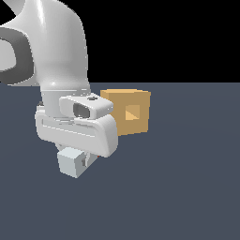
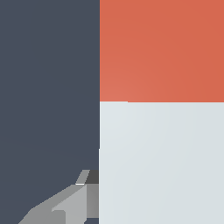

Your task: Insert the peg into the horizontal hole in a box.

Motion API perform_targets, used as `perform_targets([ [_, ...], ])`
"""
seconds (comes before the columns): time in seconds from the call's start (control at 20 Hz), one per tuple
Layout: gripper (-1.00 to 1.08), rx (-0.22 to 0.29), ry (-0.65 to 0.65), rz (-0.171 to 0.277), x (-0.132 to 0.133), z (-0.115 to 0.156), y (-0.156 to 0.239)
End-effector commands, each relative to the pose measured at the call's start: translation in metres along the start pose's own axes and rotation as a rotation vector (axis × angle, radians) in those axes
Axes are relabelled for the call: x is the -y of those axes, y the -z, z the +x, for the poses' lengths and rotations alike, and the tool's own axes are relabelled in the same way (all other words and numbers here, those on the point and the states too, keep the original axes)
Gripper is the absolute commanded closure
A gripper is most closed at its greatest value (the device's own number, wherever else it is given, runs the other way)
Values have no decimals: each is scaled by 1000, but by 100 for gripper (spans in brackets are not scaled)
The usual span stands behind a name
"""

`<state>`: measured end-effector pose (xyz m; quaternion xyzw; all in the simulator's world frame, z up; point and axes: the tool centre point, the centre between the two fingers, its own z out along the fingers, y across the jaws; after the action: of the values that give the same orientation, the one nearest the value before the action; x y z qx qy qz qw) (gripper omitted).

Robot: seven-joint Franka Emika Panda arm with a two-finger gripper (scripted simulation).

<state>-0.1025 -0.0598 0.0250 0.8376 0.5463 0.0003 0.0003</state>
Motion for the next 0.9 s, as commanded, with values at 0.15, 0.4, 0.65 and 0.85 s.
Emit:
perform_targets([
  [0.15,108,0,18,0,-5,1,2],
  [0.4,108,1,71,0,-19,6,6],
  [0.65,108,2,157,-1,-41,15,14],
  [0.85,108,2,246,-1,-63,27,22],
])
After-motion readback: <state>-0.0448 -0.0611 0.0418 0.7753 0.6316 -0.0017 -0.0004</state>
